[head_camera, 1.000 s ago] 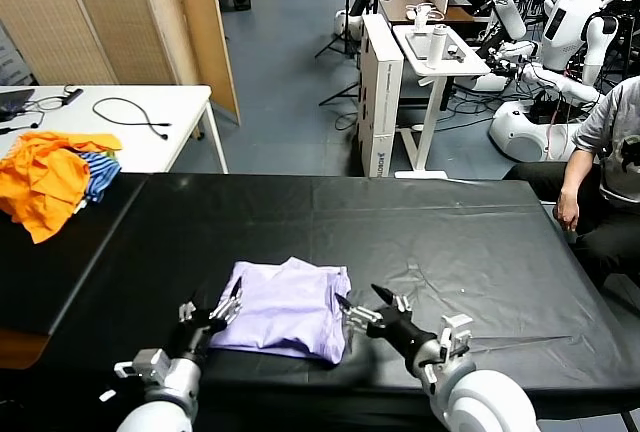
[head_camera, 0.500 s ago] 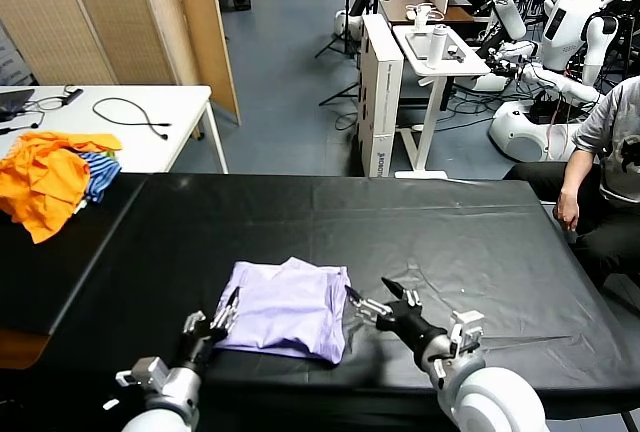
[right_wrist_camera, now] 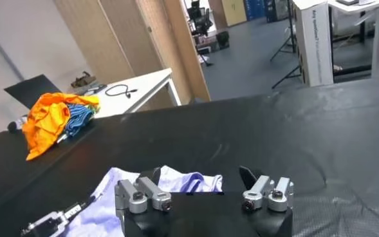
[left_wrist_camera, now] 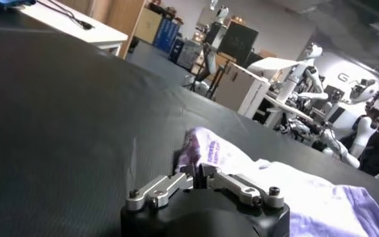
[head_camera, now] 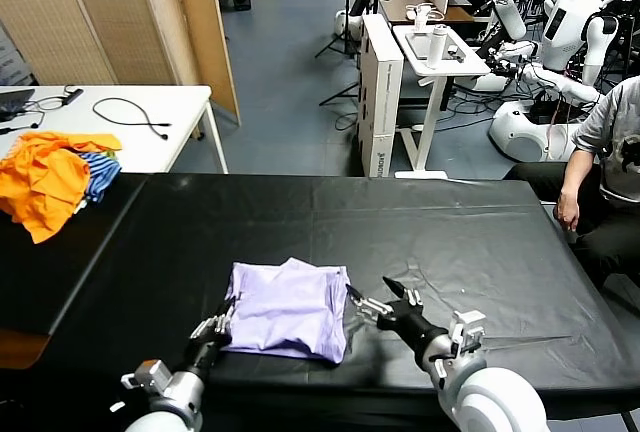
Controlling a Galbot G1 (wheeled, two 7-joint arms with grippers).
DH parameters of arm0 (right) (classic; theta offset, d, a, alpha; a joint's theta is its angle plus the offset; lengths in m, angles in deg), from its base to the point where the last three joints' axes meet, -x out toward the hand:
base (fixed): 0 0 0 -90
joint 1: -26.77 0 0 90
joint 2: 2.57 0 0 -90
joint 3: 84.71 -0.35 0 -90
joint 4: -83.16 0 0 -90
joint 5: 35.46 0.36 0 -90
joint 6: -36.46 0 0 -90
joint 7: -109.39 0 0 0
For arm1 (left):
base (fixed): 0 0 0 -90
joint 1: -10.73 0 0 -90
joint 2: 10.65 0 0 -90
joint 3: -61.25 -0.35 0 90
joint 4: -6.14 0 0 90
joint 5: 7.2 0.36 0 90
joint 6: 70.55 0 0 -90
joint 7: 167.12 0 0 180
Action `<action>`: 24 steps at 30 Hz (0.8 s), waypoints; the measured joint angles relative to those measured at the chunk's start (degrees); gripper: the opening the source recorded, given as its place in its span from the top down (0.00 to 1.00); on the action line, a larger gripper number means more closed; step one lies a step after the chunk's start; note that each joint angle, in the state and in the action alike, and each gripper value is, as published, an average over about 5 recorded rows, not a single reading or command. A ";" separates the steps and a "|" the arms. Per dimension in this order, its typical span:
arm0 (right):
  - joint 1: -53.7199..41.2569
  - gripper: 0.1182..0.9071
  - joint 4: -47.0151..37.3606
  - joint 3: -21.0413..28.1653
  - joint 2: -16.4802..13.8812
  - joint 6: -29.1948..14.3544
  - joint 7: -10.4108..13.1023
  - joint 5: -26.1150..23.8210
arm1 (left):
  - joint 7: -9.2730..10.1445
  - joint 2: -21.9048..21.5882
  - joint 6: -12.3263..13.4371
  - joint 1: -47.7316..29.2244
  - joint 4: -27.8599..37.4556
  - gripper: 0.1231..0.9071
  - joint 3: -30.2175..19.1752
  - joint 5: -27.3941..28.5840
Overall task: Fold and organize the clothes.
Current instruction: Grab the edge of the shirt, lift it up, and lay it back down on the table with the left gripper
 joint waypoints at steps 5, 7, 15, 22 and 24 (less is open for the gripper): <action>0.04 0.00 -0.06 0.03 0.20 0.00 0.01 -0.06 | 0.31 -0.12 0.17 -0.20 -0.24 0.97 0.10 0.66; 0.06 0.00 -0.10 0.05 0.26 0.01 0.00 -0.07 | 0.39 -0.17 0.24 -0.26 -0.19 0.97 0.15 1.38; 0.18 0.00 -0.28 0.08 0.29 0.08 -0.04 -0.09 | 0.67 -0.14 0.32 -0.10 -0.58 0.72 0.17 2.36; 0.31 0.00 -0.27 0.12 0.36 0.11 -0.04 -0.12 | 0.64 -0.17 0.33 -0.26 -0.31 0.17 0.14 1.89; 0.37 0.00 -0.23 0.11 0.36 0.12 -0.04 -0.15 | 0.52 -0.03 0.47 -0.31 -0.05 0.06 0.06 1.54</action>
